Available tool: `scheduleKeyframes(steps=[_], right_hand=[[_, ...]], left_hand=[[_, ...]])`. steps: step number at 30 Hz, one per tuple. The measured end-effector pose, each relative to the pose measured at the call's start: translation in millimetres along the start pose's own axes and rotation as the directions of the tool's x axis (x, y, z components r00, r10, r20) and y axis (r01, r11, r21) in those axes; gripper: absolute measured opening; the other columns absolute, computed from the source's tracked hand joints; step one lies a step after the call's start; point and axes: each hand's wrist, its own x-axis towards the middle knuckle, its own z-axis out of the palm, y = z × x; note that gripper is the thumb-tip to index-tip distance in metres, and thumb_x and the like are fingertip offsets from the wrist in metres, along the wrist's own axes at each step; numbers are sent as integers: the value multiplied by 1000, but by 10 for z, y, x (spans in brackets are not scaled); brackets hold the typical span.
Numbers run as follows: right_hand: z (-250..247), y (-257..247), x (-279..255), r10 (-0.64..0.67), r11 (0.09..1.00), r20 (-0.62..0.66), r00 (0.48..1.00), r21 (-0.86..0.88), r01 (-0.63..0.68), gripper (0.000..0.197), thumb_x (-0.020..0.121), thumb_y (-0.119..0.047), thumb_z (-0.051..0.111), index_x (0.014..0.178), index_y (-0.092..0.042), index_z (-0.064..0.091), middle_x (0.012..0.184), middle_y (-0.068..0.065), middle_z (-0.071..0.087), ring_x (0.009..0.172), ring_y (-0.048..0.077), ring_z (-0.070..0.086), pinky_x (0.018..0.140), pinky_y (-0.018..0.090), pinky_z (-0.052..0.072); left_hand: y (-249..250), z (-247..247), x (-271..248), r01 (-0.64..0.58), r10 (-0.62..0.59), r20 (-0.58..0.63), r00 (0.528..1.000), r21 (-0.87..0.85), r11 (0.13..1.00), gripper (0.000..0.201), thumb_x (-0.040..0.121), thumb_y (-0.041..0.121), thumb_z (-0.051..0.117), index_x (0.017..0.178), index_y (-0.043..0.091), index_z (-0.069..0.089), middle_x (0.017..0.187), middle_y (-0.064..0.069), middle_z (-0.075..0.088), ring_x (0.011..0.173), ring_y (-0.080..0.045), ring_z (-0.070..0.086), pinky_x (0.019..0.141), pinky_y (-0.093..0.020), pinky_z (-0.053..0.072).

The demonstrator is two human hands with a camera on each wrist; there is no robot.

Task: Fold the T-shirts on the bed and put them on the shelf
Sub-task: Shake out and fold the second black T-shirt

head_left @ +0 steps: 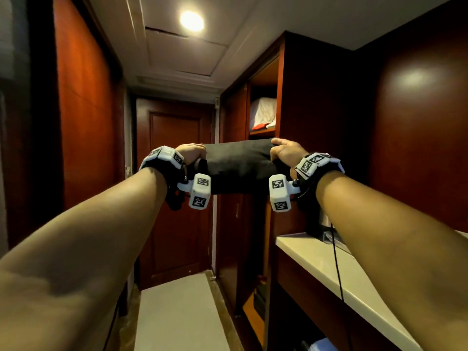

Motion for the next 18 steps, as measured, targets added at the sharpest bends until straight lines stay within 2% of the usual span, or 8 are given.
scheduleKeyframes(steps=[1, 2, 4, 7, 10, 13, 15, 18], right_hand=[[74, 83, 232, -5, 1000, -5, 1000, -1, 5, 56, 72, 5, 58, 126, -12, 62, 94, 7, 64, 89, 15, 58, 75, 23, 48], [146, 179, 451, -8, 1000, -9, 1000, 0, 8, 56, 72, 5, 58, 125, -12, 62, 98, 8, 64, 94, 16, 58, 80, 25, 48], [302, 390, 862, -11, 1000, 1, 1000, 16, 11, 56, 72, 6, 58, 124, -11, 62, 103, 9, 64, 101, 18, 58, 88, 27, 49], [563, 731, 1556, -25, 999, -9, 1000, 21, 25, 55, 71, 5, 59, 124, -9, 63, 101, 9, 64, 96, 18, 58, 85, 28, 48], [802, 1007, 2247, -42, 999, 1, 999, -5, 42, 57, 73, 5, 59, 128, -9, 61, 100, 7, 63, 92, 16, 56, 78, 26, 45], [1033, 1180, 2990, -72, 996, 21, 997, -44, 73, 55, 76, 4, 59, 129, -9, 59, 107, 3, 60, 98, 14, 54, 84, 22, 46], [1181, 1260, 3392, -83, 994, 22, 996, -66, 84, 55, 75, 3, 60, 128, -11, 60, 107, 5, 61, 98, 15, 55, 80, 20, 46], [1433, 1393, 4025, -87, 992, 7, 996, -92, 87, 57, 73, 1, 61, 129, -11, 61, 109, 7, 64, 100, 17, 57, 88, 27, 49]], left_hand=[[-15, 48, 177, -28, 28, 21, 999, 10, 1000, 32, 88, -11, 44, 67, 14, 48, 63, 3, 53, 43, 6, 50, 62, -14, 45], [-45, 107, 346, -36, 35, 32, 999, 21, 999, 34, 88, -13, 42, 68, 13, 47, 67, 3, 49, 40, 5, 49, 51, -9, 42], [-190, 186, 691, -41, 42, 50, 998, -15, 999, 32, 89, -12, 42, 71, 13, 50, 69, 3, 51, 45, 1, 53, 43, -7, 40], [-541, 301, 1480, -55, 51, -31, 998, -134, 989, 29, 86, -15, 47, 77, 11, 58, 51, 10, 61, 48, -4, 54, 43, -8, 42], [-783, 400, 2217, -82, 75, -54, 996, -142, 986, 27, 85, -14, 49, 92, 9, 62, 65, 8, 62, 50, 0, 56, 45, -7, 42], [-941, 437, 3008, -92, 82, -74, 994, -147, 985, 30, 84, -15, 50, 99, 7, 64, 65, 14, 63, 76, -9, 55, 51, -5, 43], [-1007, 452, 3425, -113, 102, -82, 991, -148, 983, 30, 84, -14, 50, 95, 11, 62, 57, 18, 62, 75, -7, 51, 49, -2, 40], [-1136, 461, 4124, -130, 118, -88, 989, -147, 981, 29, 83, -15, 51, 85, 12, 61, 67, 16, 62, 81, -7, 51, 50, -1, 39]])
